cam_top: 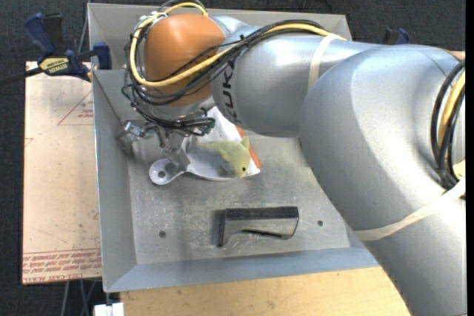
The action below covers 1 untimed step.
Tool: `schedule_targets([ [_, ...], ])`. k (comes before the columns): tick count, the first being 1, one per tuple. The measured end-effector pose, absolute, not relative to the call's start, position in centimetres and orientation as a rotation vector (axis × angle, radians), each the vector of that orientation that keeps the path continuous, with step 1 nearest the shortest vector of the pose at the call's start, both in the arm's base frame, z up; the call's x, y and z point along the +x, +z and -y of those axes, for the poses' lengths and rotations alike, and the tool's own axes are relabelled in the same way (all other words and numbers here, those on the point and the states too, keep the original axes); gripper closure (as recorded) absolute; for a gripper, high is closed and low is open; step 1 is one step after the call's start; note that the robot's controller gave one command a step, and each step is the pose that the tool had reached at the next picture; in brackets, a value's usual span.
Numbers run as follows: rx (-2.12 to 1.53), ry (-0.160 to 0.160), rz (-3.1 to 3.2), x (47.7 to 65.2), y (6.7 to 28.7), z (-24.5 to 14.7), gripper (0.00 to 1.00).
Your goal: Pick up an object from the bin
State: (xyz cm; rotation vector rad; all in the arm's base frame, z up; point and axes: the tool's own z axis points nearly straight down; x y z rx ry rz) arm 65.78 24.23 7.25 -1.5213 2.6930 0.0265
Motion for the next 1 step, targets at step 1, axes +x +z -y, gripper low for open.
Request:
schedule_targets([
  [1,-1.401,0.033,-2.758,59.66,7.02,-23.48,0.00],
])
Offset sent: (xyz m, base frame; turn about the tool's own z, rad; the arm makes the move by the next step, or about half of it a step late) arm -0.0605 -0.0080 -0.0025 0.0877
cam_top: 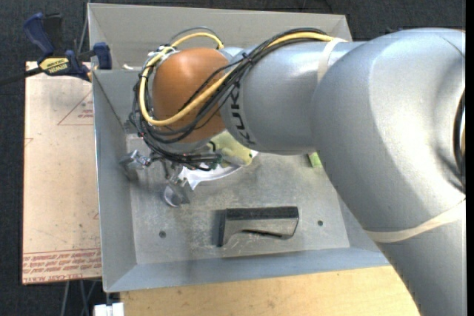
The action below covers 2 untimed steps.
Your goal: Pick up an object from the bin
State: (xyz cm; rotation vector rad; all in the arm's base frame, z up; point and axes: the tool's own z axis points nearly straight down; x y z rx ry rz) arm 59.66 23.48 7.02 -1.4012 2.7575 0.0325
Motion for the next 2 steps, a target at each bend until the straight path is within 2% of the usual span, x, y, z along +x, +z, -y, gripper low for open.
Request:
schedule_targets([
  [1,-1.472,0.008,-2.720,52.96,7.31,-24.50,0.00],
  [2,-1.480,0.032,-2.711,52.62,7.07,-25.37,1.00],
])
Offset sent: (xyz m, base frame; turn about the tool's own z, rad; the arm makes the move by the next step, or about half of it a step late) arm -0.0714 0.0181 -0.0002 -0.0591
